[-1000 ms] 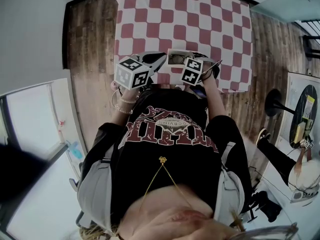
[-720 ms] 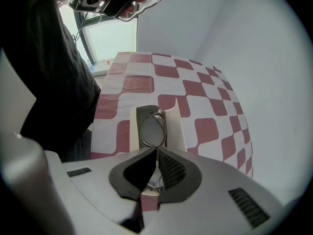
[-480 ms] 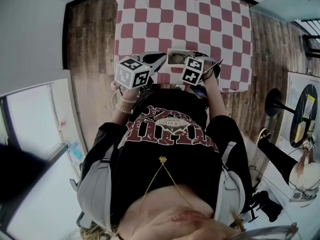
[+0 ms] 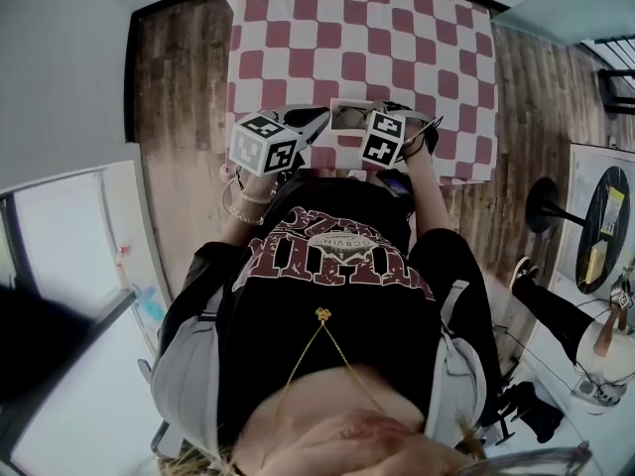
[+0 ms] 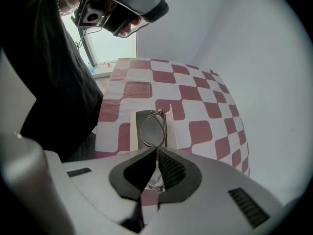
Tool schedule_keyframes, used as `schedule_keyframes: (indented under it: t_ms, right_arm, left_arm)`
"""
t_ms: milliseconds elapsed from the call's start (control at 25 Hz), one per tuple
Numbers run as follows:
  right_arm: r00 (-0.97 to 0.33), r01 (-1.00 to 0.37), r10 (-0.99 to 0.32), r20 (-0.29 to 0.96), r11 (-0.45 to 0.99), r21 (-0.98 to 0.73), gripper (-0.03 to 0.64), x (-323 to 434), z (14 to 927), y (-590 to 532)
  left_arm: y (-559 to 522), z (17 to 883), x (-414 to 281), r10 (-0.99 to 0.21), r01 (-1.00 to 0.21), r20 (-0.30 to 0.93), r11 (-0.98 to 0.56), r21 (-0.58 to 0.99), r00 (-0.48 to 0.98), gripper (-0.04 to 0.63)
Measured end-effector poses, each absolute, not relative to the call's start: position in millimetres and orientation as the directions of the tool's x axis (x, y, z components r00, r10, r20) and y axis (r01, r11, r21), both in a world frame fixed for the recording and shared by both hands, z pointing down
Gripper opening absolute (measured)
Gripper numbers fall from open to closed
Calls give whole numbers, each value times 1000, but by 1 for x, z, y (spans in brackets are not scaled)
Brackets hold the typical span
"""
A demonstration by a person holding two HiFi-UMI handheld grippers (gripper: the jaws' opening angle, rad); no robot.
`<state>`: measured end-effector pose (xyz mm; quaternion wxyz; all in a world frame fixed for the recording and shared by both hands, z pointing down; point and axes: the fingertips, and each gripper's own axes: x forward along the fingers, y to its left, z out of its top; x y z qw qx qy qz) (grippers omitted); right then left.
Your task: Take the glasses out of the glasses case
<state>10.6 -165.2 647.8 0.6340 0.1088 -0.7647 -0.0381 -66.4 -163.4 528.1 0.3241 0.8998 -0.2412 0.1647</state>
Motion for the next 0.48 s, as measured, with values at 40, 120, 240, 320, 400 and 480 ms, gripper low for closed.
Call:
schedule_keyframes:
  t_ms: [40, 120, 240, 320, 400, 480]
  right_arm:
    - [-174, -114, -217, 961, 973, 199, 32, 10, 646, -166]
    - [-180, -107, -222, 958, 973, 206, 31, 9, 643, -169]
    - [-188, -96, -230, 955, 972, 215, 31, 10, 636, -170]
    - [-192, -95, -228, 954, 972, 214, 31, 10, 633, -169]
    - [-196, -95, -225, 954, 973, 210, 31, 11, 630, -168]
    - [-197, -96, -222, 955, 974, 207, 31, 12, 627, -167]
  left_arm:
    - [-164, 528, -67, -328, -541, 453, -675, 502, 829, 8]
    - [-166, 527, -66, -328, -540, 452, -677, 500, 829, 8]
    - [-166, 529, -64, -324, -538, 452, -677, 503, 831, 8]
    - [-164, 532, -63, -319, -537, 457, -675, 505, 830, 8]
    - [-164, 534, -62, -315, -538, 461, -673, 507, 830, 8]
    - [-164, 536, -60, -311, -537, 464, -672, 510, 830, 8]
